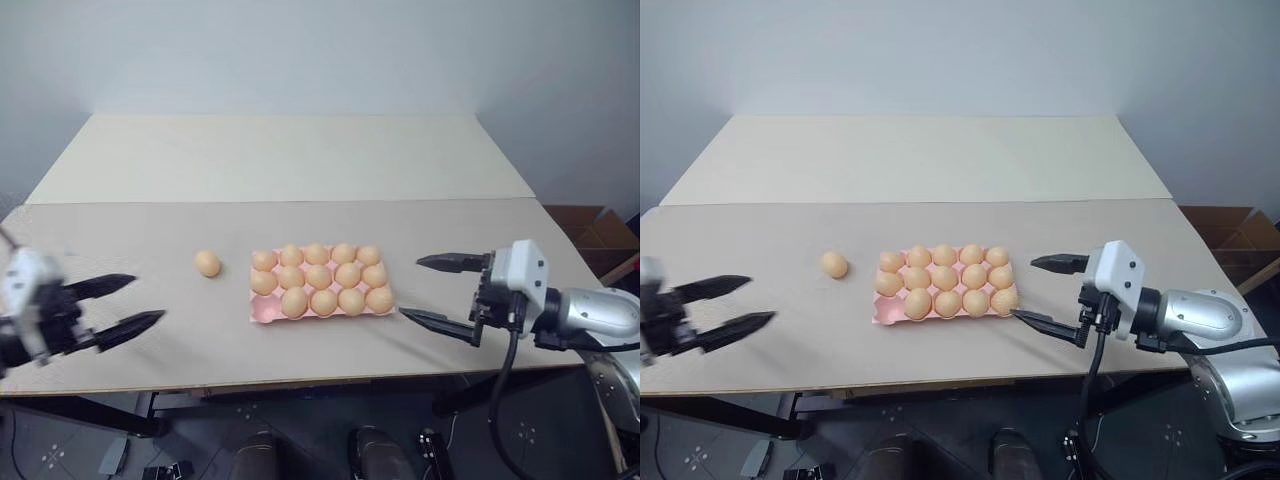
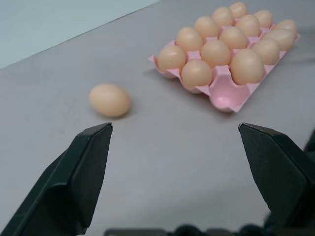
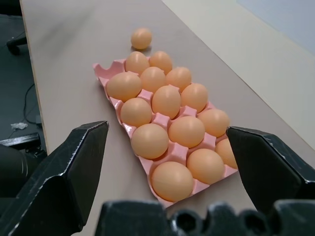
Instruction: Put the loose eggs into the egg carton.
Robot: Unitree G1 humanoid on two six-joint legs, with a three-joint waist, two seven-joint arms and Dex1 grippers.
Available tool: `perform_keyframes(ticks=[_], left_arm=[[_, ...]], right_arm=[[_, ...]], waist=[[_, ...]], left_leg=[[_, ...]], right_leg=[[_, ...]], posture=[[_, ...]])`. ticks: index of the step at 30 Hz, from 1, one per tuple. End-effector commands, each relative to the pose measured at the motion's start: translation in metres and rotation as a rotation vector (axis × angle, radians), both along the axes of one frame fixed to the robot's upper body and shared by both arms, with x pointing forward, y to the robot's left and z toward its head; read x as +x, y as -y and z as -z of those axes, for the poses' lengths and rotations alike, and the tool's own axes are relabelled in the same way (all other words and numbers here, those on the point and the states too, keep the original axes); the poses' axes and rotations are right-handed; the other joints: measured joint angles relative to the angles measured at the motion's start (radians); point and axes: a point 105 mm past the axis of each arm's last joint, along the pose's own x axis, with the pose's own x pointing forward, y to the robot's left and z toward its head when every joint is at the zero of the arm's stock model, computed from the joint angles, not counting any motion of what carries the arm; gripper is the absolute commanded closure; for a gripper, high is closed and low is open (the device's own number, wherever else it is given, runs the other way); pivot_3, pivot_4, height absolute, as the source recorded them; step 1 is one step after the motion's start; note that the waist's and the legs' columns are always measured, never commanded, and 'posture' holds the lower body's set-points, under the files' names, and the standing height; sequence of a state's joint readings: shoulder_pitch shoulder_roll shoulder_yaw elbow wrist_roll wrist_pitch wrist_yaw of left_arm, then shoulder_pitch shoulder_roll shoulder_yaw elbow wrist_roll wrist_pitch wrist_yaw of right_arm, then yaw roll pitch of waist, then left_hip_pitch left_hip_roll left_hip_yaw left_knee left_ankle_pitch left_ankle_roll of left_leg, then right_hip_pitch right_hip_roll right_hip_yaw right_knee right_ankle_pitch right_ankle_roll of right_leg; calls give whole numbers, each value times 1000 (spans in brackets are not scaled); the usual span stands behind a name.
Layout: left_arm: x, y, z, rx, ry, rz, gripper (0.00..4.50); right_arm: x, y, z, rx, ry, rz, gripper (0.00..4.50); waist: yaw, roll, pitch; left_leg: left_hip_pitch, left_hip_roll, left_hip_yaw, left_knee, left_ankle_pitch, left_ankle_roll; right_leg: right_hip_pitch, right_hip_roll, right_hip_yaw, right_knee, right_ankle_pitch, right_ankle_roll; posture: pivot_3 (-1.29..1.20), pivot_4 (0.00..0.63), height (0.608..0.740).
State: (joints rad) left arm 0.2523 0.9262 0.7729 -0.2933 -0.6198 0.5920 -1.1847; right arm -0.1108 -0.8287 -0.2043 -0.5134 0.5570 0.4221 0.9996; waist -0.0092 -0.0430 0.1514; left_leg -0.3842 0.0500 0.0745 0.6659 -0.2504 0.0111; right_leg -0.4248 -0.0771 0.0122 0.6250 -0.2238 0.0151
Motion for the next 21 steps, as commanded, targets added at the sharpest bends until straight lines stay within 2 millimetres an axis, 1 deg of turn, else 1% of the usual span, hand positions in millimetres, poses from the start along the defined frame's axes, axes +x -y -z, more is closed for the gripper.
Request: perform_keyframes(ticks=[1,6,8,11,13,18,21], left_arm=[[-11,-4,-5,12,28,-12,35],[-2,6,4,-23,33,-66,35],[9,7,10,-27,43,-136,35],[33,15,19,-50,30,-218,35],[44,20,21,-69,23,-257,35],[92,48,29,-138,-18,-380,35],[123,54,36,-192,-82,-523,35]], right_arm=[[-1,2,-8,4,39,-17,0],[2,0,-10,5,42,-27,0],[3,0,-11,4,46,-27,0],[3,-1,-13,4,53,-31,0],[3,-1,-14,4,56,-32,0],[3,-4,-15,8,72,-32,0],[4,-5,-15,9,77,-33,0]], waist=[[6,0,0],[20,0,0],[21,0,0],[22,0,0],[21,0,0],[22,-1,0],[21,-1,0]], left_leg=[[0,0,0,0,0,0],[1,1,0,0,0,0],[1,1,1,0,0,0],[0,0,0,0,0,0],[0,0,0,0,0,0],[0,-1,-1,1,0,0],[0,-2,-2,2,0,0]], right_leg=[[0,0,0,0,0,0],[0,0,0,0,-1,2],[0,0,0,1,-1,2],[0,1,0,1,1,0],[1,1,0,1,4,3],[2,1,0,0,7,7],[3,1,0,0,8,8]], posture=[[0,150,740],[0,150,740],[0,150,740],[0,150,740],[0,150,740],[0,150,740],[0,150,740]])
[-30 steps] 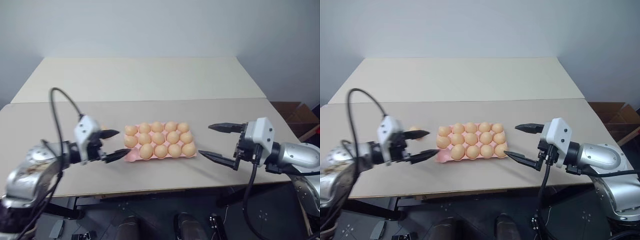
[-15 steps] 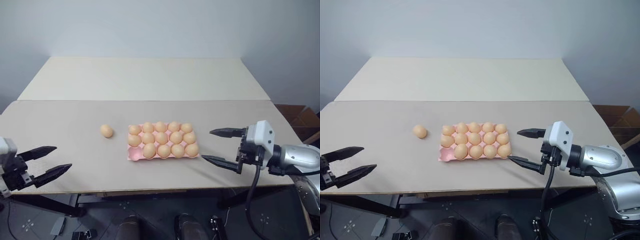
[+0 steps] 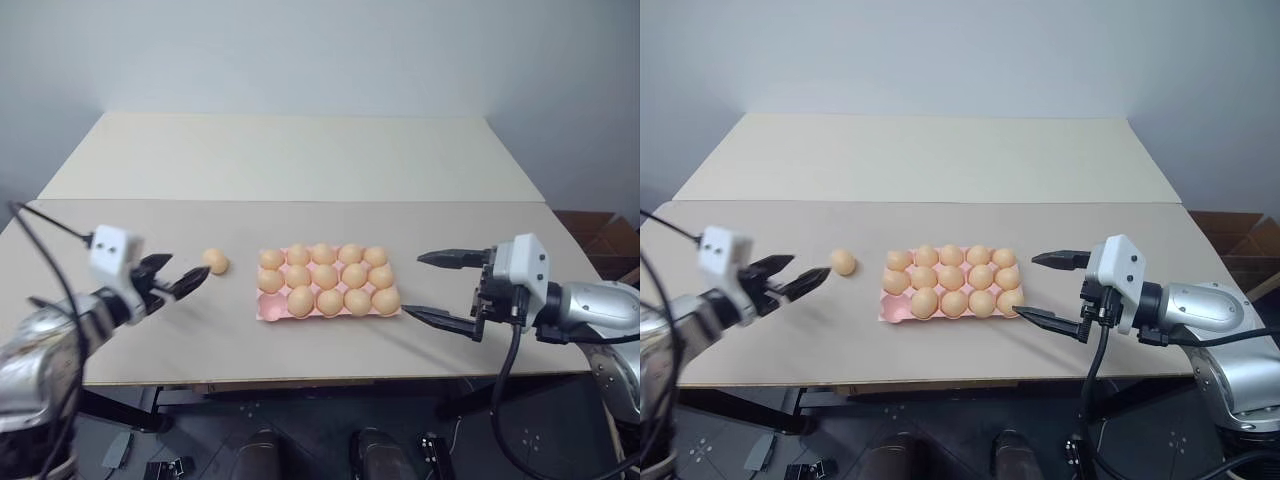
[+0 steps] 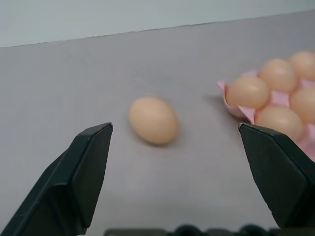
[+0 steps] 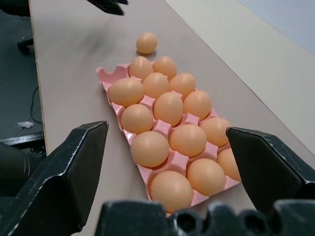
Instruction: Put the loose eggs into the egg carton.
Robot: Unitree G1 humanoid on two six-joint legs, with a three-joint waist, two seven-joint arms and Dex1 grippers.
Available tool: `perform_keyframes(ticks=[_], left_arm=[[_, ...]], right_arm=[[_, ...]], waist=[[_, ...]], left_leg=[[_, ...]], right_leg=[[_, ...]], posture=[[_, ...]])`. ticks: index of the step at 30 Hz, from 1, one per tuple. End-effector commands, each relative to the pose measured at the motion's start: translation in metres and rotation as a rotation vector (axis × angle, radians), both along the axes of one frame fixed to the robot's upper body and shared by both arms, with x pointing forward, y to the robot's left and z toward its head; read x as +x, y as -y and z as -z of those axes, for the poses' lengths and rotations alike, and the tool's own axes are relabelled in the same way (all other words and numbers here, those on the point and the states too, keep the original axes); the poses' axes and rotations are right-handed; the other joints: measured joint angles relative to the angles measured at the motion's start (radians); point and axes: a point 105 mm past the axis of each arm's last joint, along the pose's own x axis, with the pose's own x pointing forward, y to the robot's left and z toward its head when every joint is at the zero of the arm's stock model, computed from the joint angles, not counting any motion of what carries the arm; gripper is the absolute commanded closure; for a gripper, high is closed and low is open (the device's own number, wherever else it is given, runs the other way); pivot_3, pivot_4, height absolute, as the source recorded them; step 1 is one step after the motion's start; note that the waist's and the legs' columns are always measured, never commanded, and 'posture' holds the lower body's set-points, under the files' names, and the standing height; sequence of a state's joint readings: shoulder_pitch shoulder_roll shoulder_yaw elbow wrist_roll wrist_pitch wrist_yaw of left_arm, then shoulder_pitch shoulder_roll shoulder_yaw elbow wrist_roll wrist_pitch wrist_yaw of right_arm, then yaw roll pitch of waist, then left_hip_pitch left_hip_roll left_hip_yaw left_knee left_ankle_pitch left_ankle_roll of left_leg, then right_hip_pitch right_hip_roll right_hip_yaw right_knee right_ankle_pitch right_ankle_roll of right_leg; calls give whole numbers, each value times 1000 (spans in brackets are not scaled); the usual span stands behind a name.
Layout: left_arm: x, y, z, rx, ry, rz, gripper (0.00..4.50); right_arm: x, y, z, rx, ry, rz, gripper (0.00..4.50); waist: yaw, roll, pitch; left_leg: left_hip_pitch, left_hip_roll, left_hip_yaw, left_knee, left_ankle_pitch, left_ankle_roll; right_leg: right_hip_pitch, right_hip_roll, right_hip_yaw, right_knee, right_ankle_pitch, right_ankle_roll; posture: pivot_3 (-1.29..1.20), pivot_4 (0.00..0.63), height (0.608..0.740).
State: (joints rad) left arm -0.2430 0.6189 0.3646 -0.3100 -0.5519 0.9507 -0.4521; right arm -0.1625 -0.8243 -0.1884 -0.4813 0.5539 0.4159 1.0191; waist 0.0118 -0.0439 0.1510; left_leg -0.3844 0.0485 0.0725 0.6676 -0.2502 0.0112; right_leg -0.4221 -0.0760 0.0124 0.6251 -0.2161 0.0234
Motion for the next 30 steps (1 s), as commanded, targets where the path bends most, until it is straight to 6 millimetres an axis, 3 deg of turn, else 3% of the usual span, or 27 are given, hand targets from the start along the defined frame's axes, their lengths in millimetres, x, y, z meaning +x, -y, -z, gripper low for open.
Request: perform_keyframes(ticks=[1,7,10,16,17,21,25,30], left_arm=[[28,-1,7,-23,-77,-159,35],[50,10,28,-1,-206,-254,35],[52,11,31,-7,-225,-256,571],[54,18,23,8,-184,-215,2447],[53,20,20,16,-171,-198,2596],[34,27,2,90,-71,-17,2701],[-5,53,-18,157,51,396,2701],[-31,81,-7,186,8,693,2701]], right_arm=[[-1,-4,-10,7,63,-12,0],[-4,-3,-13,11,74,-2,0],[-7,-3,-13,16,74,3,0],[-6,-3,-14,25,77,20,0],[-7,-3,-14,28,76,22,0],[-10,-2,-14,33,77,33,0],[-11,-4,-13,39,74,39,0],[-9,-8,-12,51,76,42,0]], waist=[[-1,0,0],[-13,-1,0],[-14,-1,0],[-11,-1,0],[-11,-1,0],[-17,-1,0],[-22,0,0],[-2,0,0]], left_leg=[[0,0,0,1,0,0],[-1,-1,-2,0,0,0],[-2,-1,-3,0,0,0],[-1,-1,-3,1,0,0],[-1,-1,-3,1,0,0],[-3,-1,-3,1,0,0],[-2,0,-2,-1,0,0],[-1,0,-1,1,0,0]], right_leg=[[0,0,0,0,0,0],[-1,1,0,0,0,1],[-1,1,0,0,0,1],[0,0,0,0,1,1],[0,0,0,0,1,1],[-2,0,0,0,1,1],[-3,0,0,0,0,-1],[-1,-1,-1,0,-4,-7]], posture=[[0,150,740],[0,150,740],[0,150,740],[0,150,740],[0,150,740],[0,150,740],[0,150,740],[0,150,740]])
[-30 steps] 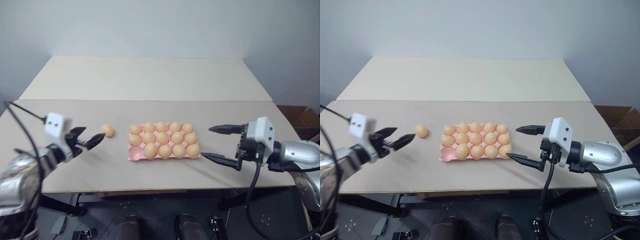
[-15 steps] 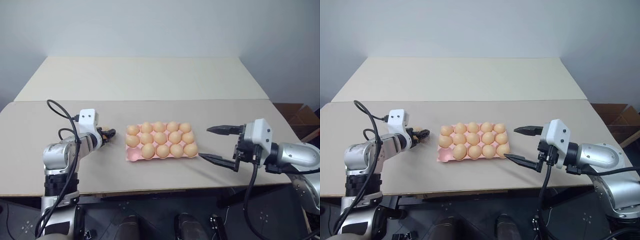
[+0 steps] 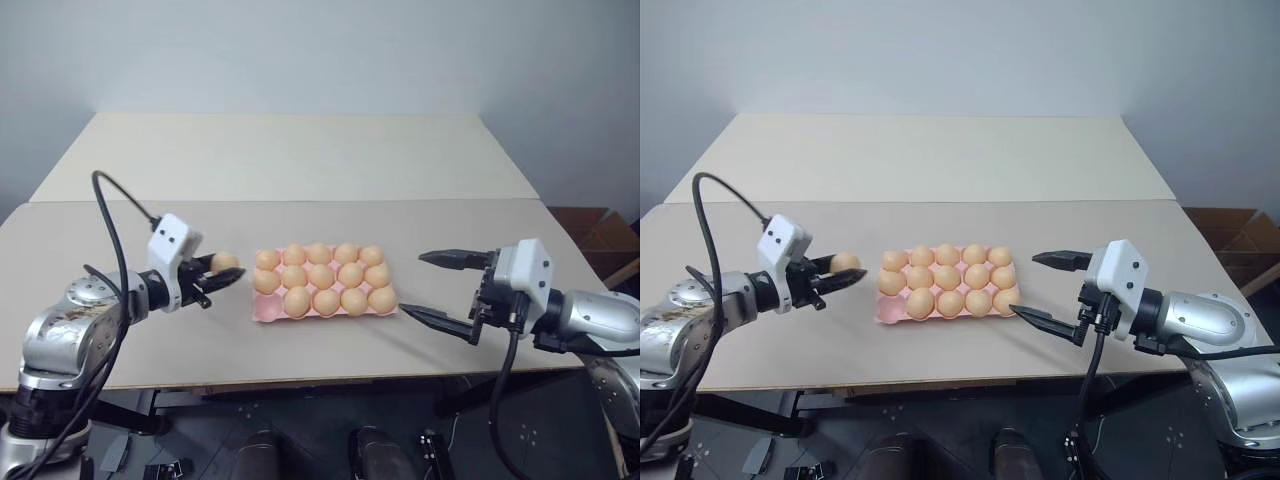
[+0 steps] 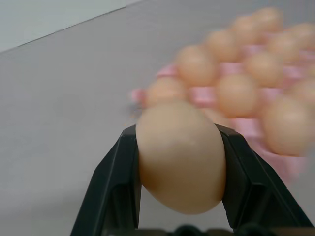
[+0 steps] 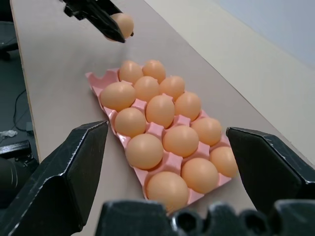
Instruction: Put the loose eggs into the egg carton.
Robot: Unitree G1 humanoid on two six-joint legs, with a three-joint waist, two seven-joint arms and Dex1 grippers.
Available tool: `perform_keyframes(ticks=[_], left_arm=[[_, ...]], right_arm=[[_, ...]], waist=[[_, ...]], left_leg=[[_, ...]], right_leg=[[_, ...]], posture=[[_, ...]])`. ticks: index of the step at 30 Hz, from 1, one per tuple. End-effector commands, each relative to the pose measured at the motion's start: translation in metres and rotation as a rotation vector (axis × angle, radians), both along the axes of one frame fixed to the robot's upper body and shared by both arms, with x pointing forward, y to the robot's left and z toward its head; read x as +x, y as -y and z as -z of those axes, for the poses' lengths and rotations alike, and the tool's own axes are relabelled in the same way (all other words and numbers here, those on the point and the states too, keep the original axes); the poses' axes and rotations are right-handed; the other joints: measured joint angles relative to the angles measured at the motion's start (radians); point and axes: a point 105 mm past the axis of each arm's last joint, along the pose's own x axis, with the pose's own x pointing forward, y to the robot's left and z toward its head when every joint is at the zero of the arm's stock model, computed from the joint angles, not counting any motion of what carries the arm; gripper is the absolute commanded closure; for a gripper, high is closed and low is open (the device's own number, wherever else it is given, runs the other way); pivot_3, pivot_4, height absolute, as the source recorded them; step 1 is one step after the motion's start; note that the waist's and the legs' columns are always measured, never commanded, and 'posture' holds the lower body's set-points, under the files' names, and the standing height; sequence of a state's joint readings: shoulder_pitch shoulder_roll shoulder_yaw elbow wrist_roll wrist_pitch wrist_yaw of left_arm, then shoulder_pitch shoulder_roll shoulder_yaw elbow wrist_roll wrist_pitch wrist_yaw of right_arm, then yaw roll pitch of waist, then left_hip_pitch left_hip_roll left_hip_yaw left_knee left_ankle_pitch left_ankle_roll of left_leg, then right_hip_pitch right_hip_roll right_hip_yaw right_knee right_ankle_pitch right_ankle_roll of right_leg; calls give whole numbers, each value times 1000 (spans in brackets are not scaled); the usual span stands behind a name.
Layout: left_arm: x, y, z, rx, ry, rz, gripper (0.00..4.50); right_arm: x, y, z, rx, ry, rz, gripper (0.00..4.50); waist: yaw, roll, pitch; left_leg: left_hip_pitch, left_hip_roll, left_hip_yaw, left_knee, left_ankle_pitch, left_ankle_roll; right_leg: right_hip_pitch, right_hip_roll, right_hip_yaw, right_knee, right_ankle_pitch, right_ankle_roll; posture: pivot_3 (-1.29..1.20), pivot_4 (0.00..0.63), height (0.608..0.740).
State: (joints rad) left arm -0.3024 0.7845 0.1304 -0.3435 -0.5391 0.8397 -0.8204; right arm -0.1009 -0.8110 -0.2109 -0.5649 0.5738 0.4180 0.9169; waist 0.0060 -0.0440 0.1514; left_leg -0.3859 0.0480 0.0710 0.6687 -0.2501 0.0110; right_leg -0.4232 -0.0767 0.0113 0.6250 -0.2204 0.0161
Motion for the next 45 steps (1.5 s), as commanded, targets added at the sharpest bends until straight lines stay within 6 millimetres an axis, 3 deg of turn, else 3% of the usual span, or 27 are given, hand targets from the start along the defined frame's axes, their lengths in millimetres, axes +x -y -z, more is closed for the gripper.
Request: perform_keyframes(ticks=[1,6,12,15,20,24,27,32,38,45], left_arm=[[-15,22,6,42,6,190,2701],[-14,32,22,82,-32,234,2701],[-9,43,21,55,-27,256,870],[-6,37,14,77,16,238,30],[-20,7,-20,53,105,223,30],[-30,-41,-38,73,166,128,30],[-41,-70,-47,85,194,58,30],[-66,-101,-49,46,173,-33,30],[-95,-105,-39,16,129,-93,30],[-102,-100,-35,14,119,-120,30]], right_arm=[[-3,-5,-10,16,41,-12,0],[-7,-5,-10,21,44,-3,0],[-9,-4,-10,24,40,13,0],[-9,-3,-11,25,40,18,0],[-11,-3,-11,28,40,18,0],[-9,-2,-9,30,37,15,0],[-8,-1,-8,36,30,8,0],[-4,5,-1,27,-4,1,0],[1,11,3,8,-26,-11,0],[6,13,3,0,-30,-21,0]], waist=[[5,0,0],[5,0,0],[5,0,0],[3,0,0],[-7,0,0],[-12,0,0],[-10,1,0],[-7,1,0],[-5,1,0],[2,1,0]], left_leg=[[0,0,1,0,0,0],[-1,0,1,0,0,0],[-2,0,0,0,0,1],[-1,0,0,1,0,1],[-2,1,-1,0,0,1],[-1,2,-1,-1,0,1],[0,2,0,-1,0,1],[0,2,1,-1,0,1],[0,2,2,-1,0,1],[2,3,2,-1,0,0]], right_leg=[[0,0,0,0,0,0],[-1,1,1,0,2,4],[-1,1,0,0,3,7],[-1,1,1,0,4,7],[-1,2,0,0,3,7],[-2,2,0,0,2,5],[-1,1,0,0,0,3],[-1,0,0,0,-2,1],[-1,0,0,0,-2,1],[-1,1,0,1,-4,1]], posture=[[0,150,740],[0,150,740],[0,150,740],[0,150,740],[0,150,740],[0,150,740],[0,150,740],[0,150,740],[0,150,740],[0,150,740]])
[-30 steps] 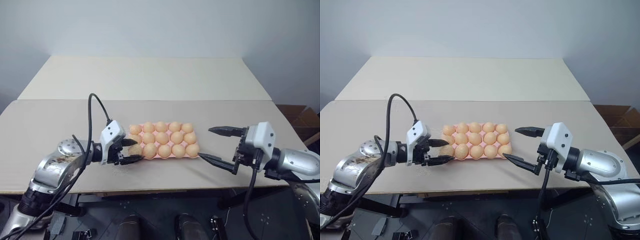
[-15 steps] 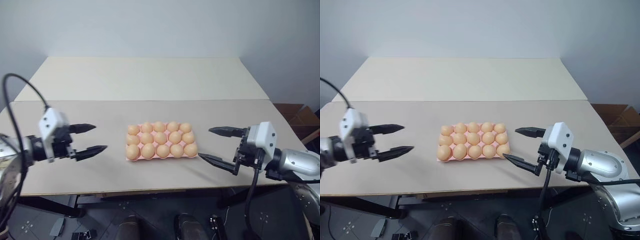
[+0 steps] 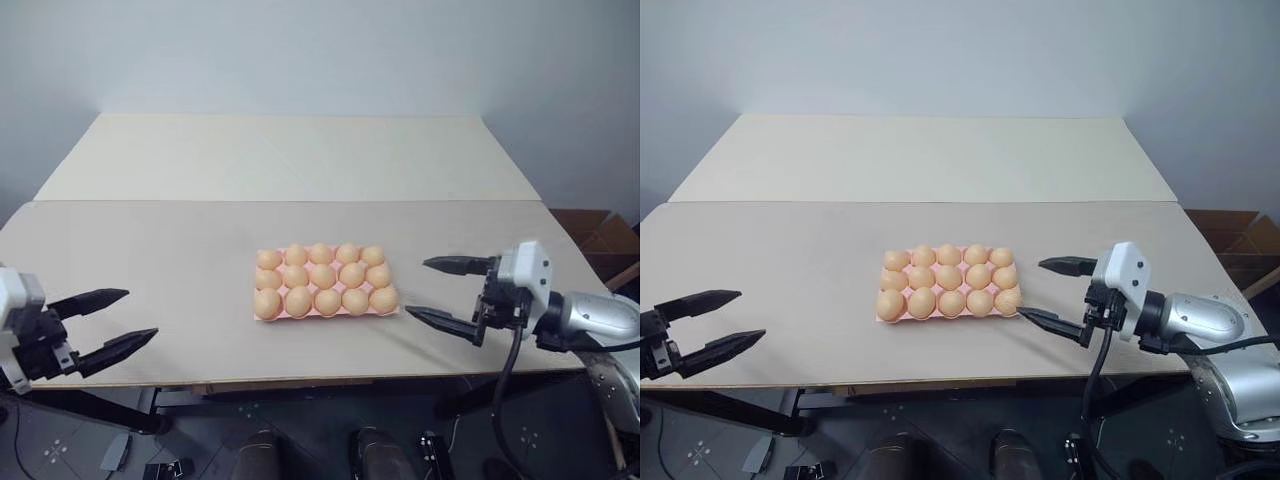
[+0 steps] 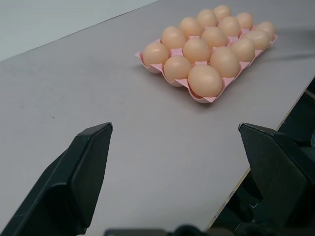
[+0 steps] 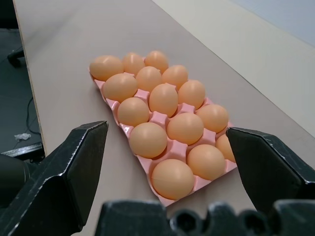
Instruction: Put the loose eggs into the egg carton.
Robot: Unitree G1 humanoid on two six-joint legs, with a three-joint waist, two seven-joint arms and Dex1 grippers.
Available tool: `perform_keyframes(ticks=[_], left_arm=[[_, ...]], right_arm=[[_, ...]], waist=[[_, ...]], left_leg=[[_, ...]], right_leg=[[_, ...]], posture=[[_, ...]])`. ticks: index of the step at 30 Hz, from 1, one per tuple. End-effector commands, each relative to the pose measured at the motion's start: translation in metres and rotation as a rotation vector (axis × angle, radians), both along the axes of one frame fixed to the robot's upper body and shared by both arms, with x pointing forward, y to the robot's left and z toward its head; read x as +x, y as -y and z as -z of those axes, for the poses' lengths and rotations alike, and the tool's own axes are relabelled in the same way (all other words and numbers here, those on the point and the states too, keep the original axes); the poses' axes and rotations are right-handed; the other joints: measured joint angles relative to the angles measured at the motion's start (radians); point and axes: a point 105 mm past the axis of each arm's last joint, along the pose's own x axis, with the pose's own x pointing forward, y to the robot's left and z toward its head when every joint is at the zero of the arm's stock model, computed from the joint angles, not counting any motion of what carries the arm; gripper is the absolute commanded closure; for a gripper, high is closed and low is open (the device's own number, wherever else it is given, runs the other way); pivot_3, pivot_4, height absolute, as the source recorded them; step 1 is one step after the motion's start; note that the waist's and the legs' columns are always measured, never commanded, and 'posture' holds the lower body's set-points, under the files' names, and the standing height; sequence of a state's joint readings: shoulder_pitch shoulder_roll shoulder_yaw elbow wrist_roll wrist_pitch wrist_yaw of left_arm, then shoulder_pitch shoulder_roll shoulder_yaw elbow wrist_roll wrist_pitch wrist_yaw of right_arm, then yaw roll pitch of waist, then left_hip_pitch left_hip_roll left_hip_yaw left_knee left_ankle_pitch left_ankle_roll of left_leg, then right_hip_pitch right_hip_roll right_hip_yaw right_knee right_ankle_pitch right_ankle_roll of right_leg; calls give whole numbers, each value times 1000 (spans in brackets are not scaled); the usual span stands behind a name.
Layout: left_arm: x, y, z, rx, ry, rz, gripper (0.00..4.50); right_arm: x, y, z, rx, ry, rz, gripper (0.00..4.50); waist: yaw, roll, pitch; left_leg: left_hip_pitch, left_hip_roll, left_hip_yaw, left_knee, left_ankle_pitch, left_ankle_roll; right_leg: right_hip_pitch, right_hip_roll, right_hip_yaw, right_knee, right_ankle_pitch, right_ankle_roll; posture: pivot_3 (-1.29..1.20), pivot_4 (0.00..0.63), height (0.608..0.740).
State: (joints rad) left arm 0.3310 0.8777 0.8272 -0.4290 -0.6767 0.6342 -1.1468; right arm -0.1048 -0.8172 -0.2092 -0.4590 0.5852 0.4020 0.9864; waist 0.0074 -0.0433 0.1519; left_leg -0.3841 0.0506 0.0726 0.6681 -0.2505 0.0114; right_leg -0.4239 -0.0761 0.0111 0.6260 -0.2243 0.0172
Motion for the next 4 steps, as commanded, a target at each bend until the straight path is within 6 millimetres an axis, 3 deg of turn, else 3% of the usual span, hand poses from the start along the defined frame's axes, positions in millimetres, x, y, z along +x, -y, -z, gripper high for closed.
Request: perform_keyframes(ticks=[1,4], left_arm=[[-2,5,-12,10,51,10,30],[0,7,-13,3,59,10,30]], right_arm=[[-1,0,-8,-15,47,-17,0],[-1,1,-8,-17,48,-17,0]], waist=[[1,0,0],[1,0,0]], left_leg=[[0,0,0,0,0,0],[-1,0,1,0,0,0]], right_leg=[[0,0,0,0,0,0],[0,0,1,0,1,-2]], posture=[[0,150,740],[0,150,740]])
